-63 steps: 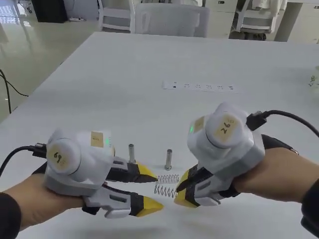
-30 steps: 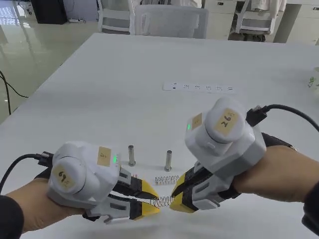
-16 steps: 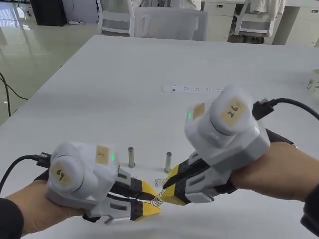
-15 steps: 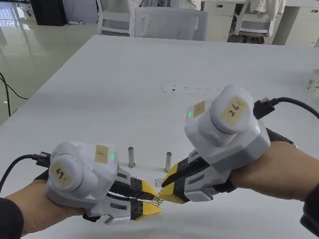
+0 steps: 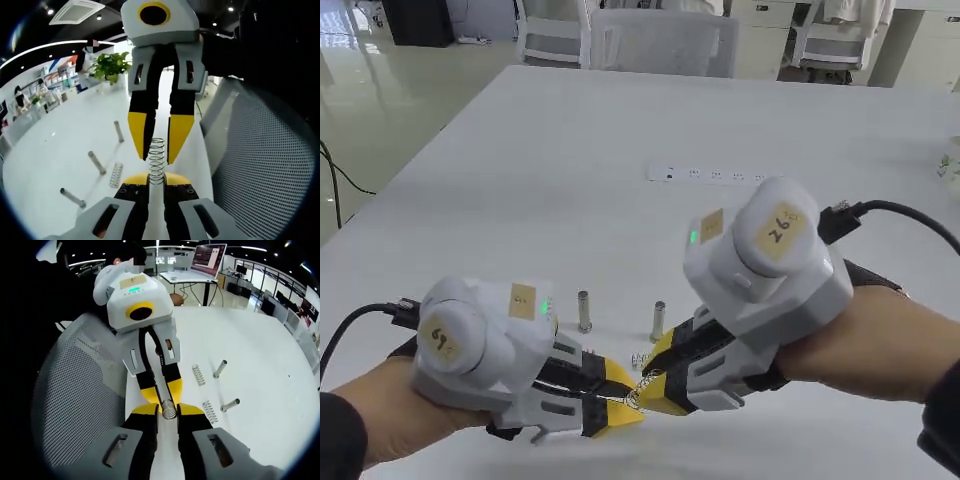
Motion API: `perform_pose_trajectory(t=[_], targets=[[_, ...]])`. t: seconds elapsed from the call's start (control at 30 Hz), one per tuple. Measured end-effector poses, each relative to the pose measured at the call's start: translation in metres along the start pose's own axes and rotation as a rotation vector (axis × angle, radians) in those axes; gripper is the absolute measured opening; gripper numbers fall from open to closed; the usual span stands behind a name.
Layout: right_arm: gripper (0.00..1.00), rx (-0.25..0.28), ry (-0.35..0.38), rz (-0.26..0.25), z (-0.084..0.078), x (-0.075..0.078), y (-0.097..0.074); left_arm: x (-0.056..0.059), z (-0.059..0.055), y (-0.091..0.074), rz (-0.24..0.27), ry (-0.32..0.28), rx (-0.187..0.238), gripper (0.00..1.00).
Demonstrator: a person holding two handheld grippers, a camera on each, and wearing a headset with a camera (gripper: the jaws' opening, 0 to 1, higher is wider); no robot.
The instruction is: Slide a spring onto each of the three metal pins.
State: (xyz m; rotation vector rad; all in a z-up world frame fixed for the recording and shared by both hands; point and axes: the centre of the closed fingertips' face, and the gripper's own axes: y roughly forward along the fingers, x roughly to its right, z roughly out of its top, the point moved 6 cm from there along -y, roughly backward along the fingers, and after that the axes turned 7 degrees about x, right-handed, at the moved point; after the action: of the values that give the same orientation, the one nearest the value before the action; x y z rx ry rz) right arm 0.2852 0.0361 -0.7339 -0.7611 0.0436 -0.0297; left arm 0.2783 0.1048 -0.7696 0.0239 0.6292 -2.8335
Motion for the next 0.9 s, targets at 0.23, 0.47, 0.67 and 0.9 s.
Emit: perform_pose_trajectory(t=[0.23, 0.47, 0.67, 0.9], targets=[[0.1, -0.025, 0.006, 0.013, -0.005, -0.0009, 0.0027, 0.0029, 0.0018, 0.0026, -0.011, 0.017, -0.011, 0.02], [0.09, -0.038, 0.007, 0.024, -0.0076, -0.002, 0.0053, 0.0041, 0.0046, 0.0034, -0.015, 0.023, -0.009, 0.02], [0.09, -0.038, 0.017, 0.03, -0.0079, -0.0017, 0.005, 0.0052, 0.0064, 0.004, -0.02, 0.026, -0.005, 0.02], [0.08, -0.043, 0.017, 0.021, -0.0071, -0.0004, 0.0042, 0.0028, 0.0066, 0.0043, -0.009, 0.021, 0.006, 0.02]])
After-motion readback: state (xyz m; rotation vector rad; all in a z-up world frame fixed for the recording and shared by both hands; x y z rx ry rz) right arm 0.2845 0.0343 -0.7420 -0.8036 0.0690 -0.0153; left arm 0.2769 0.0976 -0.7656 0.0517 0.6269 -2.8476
